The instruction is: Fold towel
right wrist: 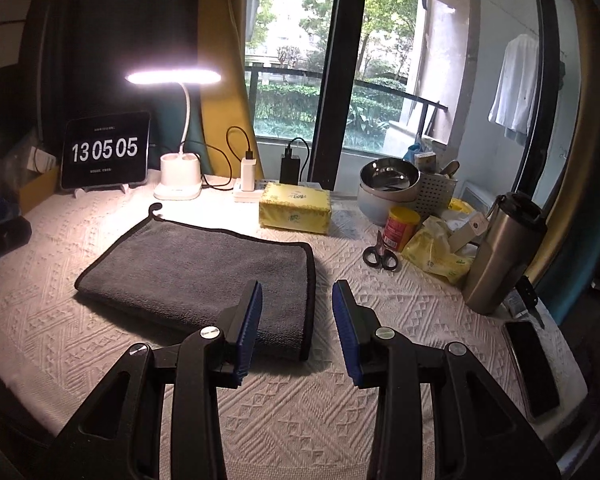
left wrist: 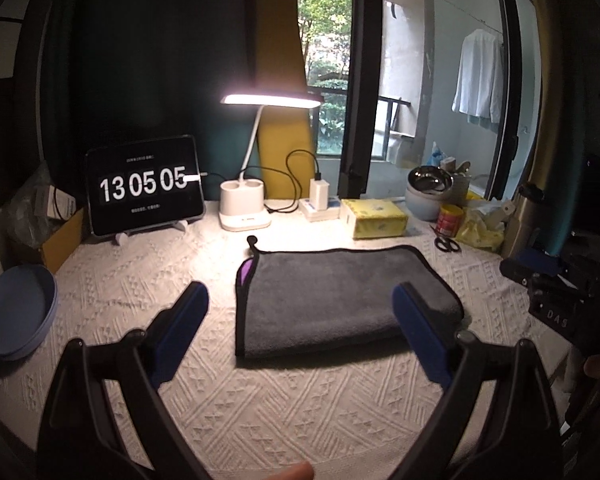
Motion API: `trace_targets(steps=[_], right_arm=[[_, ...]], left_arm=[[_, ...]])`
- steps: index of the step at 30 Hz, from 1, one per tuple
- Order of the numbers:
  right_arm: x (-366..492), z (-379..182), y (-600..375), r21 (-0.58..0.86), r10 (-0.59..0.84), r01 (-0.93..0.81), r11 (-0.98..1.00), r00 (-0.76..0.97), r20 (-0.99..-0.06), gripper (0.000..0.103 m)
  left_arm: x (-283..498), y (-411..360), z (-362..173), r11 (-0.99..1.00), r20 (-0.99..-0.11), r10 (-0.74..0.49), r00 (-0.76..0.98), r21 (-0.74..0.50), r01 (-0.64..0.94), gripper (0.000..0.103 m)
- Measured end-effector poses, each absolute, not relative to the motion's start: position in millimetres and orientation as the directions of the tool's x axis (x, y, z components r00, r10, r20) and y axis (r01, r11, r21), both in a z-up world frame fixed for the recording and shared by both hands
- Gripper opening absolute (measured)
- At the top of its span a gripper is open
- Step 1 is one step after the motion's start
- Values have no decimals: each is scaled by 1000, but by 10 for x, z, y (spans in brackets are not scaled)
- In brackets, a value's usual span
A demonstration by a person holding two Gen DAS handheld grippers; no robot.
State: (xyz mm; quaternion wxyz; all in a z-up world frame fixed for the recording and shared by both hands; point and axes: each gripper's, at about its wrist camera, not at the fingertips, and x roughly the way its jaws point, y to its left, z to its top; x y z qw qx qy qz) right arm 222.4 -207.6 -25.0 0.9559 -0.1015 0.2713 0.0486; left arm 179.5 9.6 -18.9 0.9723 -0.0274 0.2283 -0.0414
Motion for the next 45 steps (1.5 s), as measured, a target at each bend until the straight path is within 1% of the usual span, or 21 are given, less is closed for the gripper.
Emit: trace_targets(steps=[9, 15, 25, 31, 32, 34, 35, 36, 39, 45], right_arm=[[1875, -174, -2036, -140, 66, -153, 978, 867, -493, 39], [1609, -198, -2014, -129, 80, -157, 979, 881, -466, 39], [1170, -233, -2066, -135, 83, -153, 979, 903, -421, 39], [889, -292, -2115, -118, 109, -167, 979, 914, -390, 40], [850, -301, -2119, -115, 113, -169, 979, 916, -386, 41], [769, -306, -2130, -109, 117, -169, 979, 920, -373, 46], [725, -306, -2136, -107, 118, -167, 980, 924, -363, 53], [673, -304, -2143, -100, 119, -163, 981, 928, -353, 57], [571, -312, -2141, -84, 133, -171, 982, 932, -338, 59], [546, -323, -2097, -92, 140, -180, 979, 932, -335, 60]], left_arm=[[1271, 131, -150, 995, -354, -95, 930, -64, 77, 94], [1029, 132, -203, 997, -332, -76, 940, -55, 61, 94], [693, 76, -290, 995, -305, -91, 948, -62, 76, 95], [464, 40, -353, 997, -283, -63, 957, -57, 49, 98], [424, 32, -361, 998, -278, -56, 959, -48, 45, 98], [355, 29, -376, 999, -268, -39, 963, -28, 33, 98], [319, 32, -381, 999, -262, -31, 965, -16, 28, 98], [283, 42, -384, 1000, -253, -23, 967, -8, 21, 98], [183, 87, -392, 1000, -227, -15, 974, -4, 14, 98], [122, 135, -376, 999, -208, -12, 978, -32, 5, 98]])
